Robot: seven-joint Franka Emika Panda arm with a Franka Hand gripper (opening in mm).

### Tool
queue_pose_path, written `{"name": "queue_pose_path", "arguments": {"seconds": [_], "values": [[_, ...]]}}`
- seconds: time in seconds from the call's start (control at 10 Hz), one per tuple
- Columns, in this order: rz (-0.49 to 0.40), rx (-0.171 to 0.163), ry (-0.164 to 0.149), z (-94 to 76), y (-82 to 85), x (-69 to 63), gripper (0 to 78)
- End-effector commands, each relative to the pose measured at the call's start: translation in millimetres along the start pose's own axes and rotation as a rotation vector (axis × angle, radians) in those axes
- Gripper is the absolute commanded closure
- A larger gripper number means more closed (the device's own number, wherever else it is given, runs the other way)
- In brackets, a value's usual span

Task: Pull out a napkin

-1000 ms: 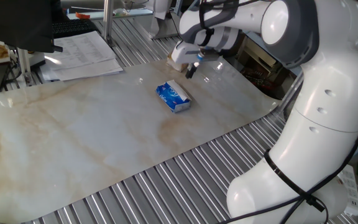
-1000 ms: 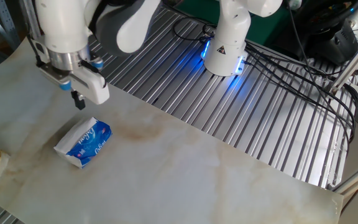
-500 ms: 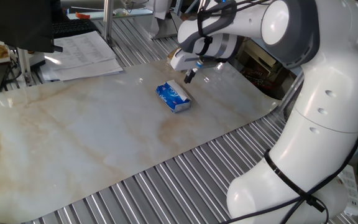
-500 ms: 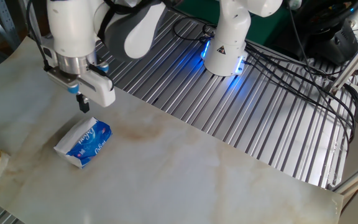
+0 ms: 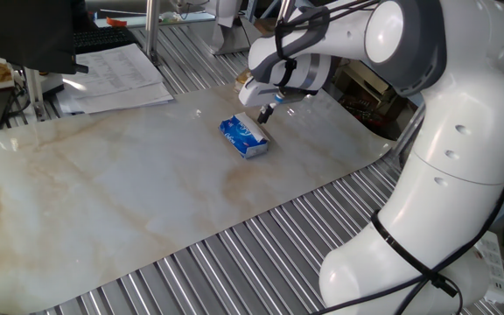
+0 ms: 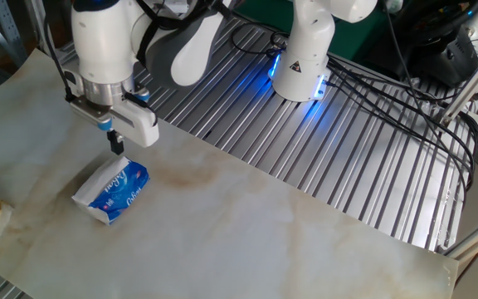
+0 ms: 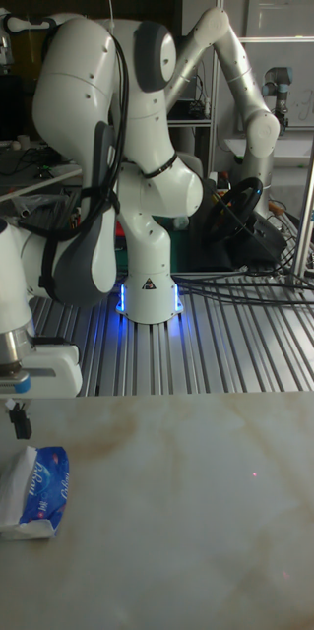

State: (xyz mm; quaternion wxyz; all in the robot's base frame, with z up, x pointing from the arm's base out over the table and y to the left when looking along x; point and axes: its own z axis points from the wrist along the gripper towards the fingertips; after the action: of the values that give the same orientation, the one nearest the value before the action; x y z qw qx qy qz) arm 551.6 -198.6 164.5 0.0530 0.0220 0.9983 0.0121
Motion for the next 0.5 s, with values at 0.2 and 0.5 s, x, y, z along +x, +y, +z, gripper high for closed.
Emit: {"name": "queue_pose_path", "arguments": {"seconds": [0.2, 0.5], "values": [[-0.003, 0.005, -0.008, 7.6, -0.9, 2.6, 77.6], [0.010, 0.008, -0.006, 8.0, -0.8, 2.7, 77.6]]}}
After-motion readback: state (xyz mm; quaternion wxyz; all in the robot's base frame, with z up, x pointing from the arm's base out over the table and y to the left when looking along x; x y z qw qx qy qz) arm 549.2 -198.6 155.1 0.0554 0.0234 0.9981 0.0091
